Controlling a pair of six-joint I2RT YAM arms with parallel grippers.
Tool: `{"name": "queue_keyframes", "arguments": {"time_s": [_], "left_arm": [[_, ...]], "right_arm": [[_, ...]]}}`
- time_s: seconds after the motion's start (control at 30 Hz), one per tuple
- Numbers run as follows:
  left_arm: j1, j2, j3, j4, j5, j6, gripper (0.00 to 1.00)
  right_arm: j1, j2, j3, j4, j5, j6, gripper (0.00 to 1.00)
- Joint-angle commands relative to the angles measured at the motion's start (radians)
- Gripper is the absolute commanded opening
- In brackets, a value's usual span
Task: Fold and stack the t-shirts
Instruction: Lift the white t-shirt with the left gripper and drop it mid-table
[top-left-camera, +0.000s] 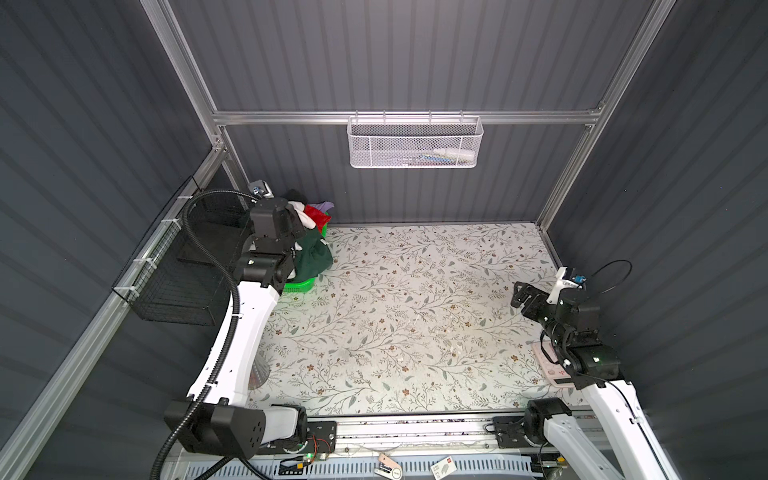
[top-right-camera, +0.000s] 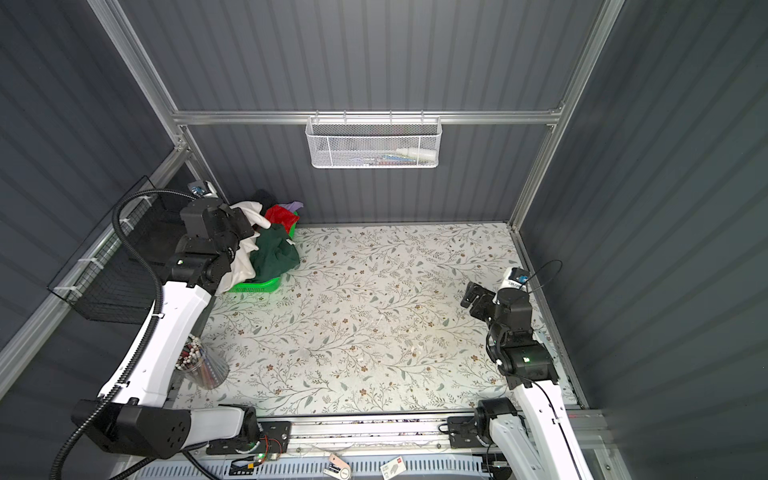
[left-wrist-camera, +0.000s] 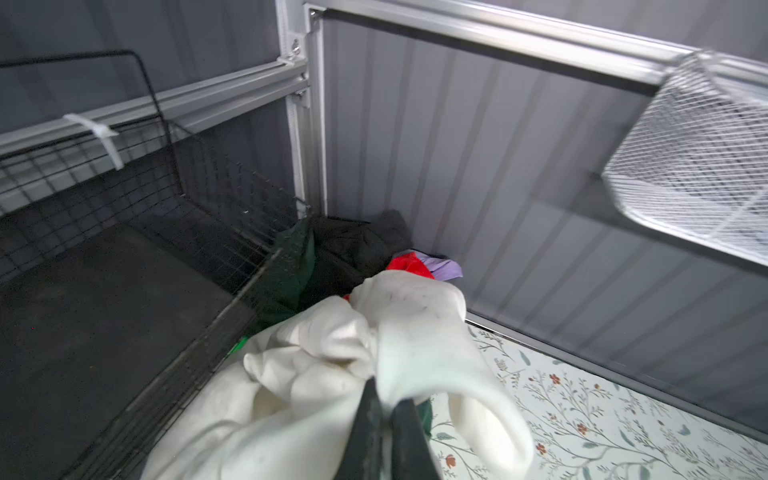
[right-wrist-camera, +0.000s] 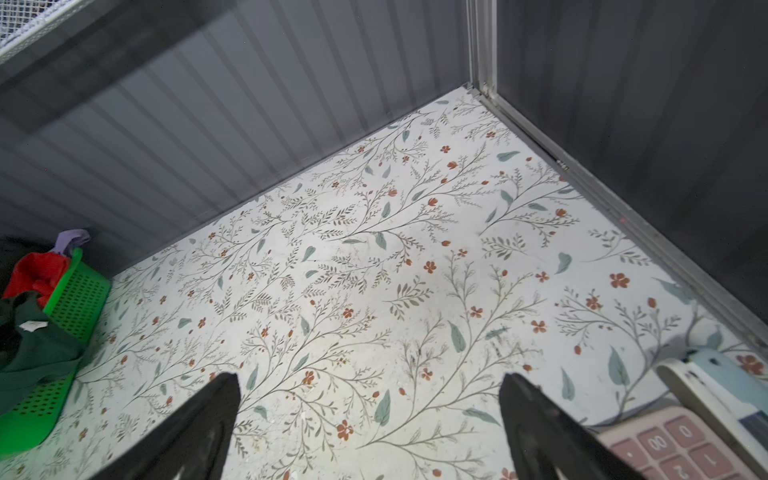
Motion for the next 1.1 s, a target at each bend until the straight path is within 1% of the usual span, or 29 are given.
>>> {"name": "queue_keyframes", "arguments": {"time_s": [0.0, 0.1, 0.2, 0.3, 0.4, 0.5, 0.53, 0.6, 0.7, 0.77, 0.83, 0.87, 0.9, 0.93, 0.97, 1.07], "left_arm": [[-0.055, 0.001, 0.067, -0.003, -0.007, 0.036, 0.00], [-0.112, 0.025, 0.088, 0.011, -0.004, 0.035, 0.00], [-0.192, 0.097, 0.162, -0.006, 0.004, 0.058, 0.00], [-0.275, 0.182, 0.256, -0.013, 0.009, 0.089, 0.00], [-0.348, 0.284, 0.378, -0.041, 0.087, 0.087, 0.00], [-0.448, 0.395, 0.506, -0.077, 0.107, 0.122, 0.00], [-0.474, 0.440, 0.551, -0.101, 0.121, 0.111, 0.00], [-0.508, 0.509, 0.630, -0.120, 0.214, 0.099, 0.00], [-0.560, 0.616, 0.770, -0.170, 0.266, 0.100, 0.00], [-0.565, 0.675, 0.825, -0.180, 0.337, 0.068, 0.00], [-0.565, 0.741, 0.871, -0.215, 0.388, 0.063, 0.47], [-0.565, 0.769, 0.892, -0.236, 0.388, 0.071, 0.53], [-0.565, 0.791, 0.910, -0.259, 0.381, 0.077, 0.63], [-0.565, 0.807, 0.913, -0.273, 0.374, 0.083, 0.80], [-0.565, 0.814, 0.911, -0.281, 0.360, 0.088, 0.90], [-0.562, 0.786, 0.838, -0.276, 0.317, 0.104, 0.91]], "right_arm": [[-0.002, -0.043, -0.048, 0.039, 0.082, -0.042, 0.99], [-0.002, -0.088, -0.088, 0.083, 0.115, -0.049, 0.99], [-0.002, -0.108, -0.105, 0.098, 0.116, -0.041, 0.99], [-0.002, -0.091, -0.113, 0.103, 0.095, -0.027, 0.99], [-0.001, -0.055, -0.108, 0.087, 0.077, 0.003, 0.99], [-0.003, -0.033, -0.097, 0.062, 0.039, 0.038, 0.99], [-0.003, -0.030, -0.093, 0.054, 0.014, 0.047, 0.99], [-0.003, -0.026, -0.079, 0.028, -0.035, 0.055, 0.99], [-0.003, -0.042, -0.074, -0.011, -0.059, 0.084, 0.99], [-0.003, -0.063, -0.082, -0.019, -0.076, 0.096, 0.99], [-0.003, -0.089, -0.095, -0.021, -0.087, 0.112, 0.99], [-0.003, -0.098, -0.101, -0.023, -0.089, 0.118, 0.99], [-0.003, -0.106, -0.107, -0.024, -0.095, 0.123, 0.99], [-0.003, -0.111, -0.111, -0.027, -0.099, 0.128, 0.99], [-0.003, -0.111, -0.115, -0.031, -0.105, 0.131, 0.99], [-0.003, -0.082, -0.121, -0.032, -0.141, 0.148, 0.99]]}}
